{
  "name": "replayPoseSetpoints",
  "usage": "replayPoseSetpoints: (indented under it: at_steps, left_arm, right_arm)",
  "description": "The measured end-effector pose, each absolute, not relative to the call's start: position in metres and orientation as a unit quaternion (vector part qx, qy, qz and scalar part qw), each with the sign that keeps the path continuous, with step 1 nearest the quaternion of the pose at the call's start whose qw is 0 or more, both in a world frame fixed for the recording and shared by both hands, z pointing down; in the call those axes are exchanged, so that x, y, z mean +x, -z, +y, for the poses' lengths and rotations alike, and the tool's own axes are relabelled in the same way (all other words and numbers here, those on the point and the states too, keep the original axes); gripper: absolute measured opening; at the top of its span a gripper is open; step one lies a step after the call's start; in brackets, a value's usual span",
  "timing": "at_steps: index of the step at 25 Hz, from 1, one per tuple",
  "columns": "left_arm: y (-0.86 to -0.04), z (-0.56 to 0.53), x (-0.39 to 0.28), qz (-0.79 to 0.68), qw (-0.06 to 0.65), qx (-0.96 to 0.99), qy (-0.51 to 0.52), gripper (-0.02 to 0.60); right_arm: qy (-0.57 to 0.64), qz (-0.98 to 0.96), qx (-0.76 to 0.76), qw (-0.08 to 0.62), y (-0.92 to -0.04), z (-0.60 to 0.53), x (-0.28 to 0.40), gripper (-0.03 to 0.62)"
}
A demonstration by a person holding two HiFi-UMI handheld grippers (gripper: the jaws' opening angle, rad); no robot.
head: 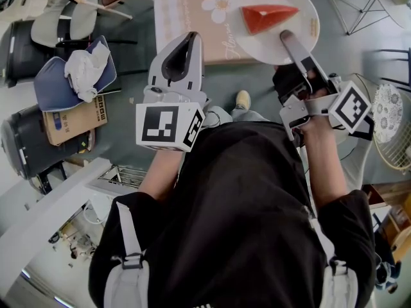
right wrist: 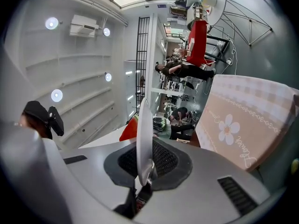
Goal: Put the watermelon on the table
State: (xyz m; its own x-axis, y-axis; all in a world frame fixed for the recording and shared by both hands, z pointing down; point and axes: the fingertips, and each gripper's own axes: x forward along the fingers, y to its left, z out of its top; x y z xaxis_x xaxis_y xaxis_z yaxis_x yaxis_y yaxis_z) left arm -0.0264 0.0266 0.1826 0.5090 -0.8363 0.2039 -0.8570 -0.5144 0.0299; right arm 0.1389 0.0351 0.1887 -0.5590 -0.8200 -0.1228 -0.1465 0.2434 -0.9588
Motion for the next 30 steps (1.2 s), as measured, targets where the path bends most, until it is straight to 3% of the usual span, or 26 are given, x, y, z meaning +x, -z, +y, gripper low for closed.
replayPoseSetpoints:
  at_steps: [30]
  left_arm:
    - [-0.18, 0.031, -0.002, -0.472, 0.056, 0.875, -0.089, 0.009]
  right_arm:
    - [0.513, 0.71, -0.342, 0.341, -0.19, 0.042, 0.157, 0.025]
